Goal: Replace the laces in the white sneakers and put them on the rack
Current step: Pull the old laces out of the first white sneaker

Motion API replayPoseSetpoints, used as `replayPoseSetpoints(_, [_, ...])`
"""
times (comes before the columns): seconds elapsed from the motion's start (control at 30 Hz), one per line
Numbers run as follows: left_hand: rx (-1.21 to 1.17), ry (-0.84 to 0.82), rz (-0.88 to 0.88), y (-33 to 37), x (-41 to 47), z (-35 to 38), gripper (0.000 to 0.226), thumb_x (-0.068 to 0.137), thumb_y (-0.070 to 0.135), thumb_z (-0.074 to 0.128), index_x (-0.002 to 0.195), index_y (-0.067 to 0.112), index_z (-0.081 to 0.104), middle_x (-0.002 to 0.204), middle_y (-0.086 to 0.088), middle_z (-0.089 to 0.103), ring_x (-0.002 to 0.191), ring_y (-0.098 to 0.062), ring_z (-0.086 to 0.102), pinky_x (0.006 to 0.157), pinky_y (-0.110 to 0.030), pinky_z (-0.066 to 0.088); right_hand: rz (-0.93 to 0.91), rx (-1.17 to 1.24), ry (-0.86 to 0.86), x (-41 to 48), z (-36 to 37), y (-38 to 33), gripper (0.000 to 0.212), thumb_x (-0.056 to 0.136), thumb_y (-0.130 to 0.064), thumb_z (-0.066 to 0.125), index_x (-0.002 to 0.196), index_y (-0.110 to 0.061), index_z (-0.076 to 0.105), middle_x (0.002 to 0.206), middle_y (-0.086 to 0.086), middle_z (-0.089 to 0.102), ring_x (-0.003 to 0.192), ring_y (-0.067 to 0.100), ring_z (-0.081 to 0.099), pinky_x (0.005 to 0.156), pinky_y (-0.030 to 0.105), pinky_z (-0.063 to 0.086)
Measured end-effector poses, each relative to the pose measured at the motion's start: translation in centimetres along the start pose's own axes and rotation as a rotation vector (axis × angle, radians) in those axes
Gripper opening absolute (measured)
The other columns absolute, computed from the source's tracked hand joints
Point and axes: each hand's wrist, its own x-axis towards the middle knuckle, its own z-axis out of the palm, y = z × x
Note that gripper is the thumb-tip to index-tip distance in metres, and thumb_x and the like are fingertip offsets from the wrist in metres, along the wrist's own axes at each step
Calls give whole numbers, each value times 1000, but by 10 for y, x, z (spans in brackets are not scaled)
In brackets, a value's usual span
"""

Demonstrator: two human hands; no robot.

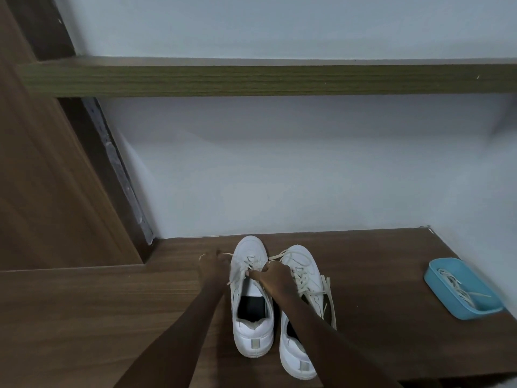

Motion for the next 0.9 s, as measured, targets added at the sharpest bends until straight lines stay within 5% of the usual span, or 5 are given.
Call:
replayPoseSetpoints(0.2, [322,-239,311,30,-5,3,30,91,34,45,113,39,64,128,13,56,130,-13,38,105,-42,22,-42,-19,34,1,4,4,47,75,-48,65,49,-20,36,54,-4,39,57,14,43,61,34,39])
replayPoseSetpoints(0.53, [653,-131,497,39,-5,2,23,88,16,49,106,20,62,112,2,61,118,-21,46,94,-41,28,-37,-42,53,-6,4,5,48,74,-53,64,52,-18,40,59,-2,46,64,20,53,62,34,42])
replayPoseSetpoints(0.7, [568,-52,295,22,-4,-11,34,87,9,44,117,19,54,119,2,56,119,-21,46,97,-43,30,-72,-91,65,-10,4,4,52,71,-60,66,55,-20,38,71,2,51,68,19,53,61,31,40])
replayPoseSetpoints(0.9, [300,17,-83,-12,16,-13,19,90,16,42,101,12,57,105,-4,61,101,-23,55,91,-38,37,-63,-43,68,-14,6,3,52,71,-61,67,56,-19,41,69,0,51,67,16,53,58,27,36])
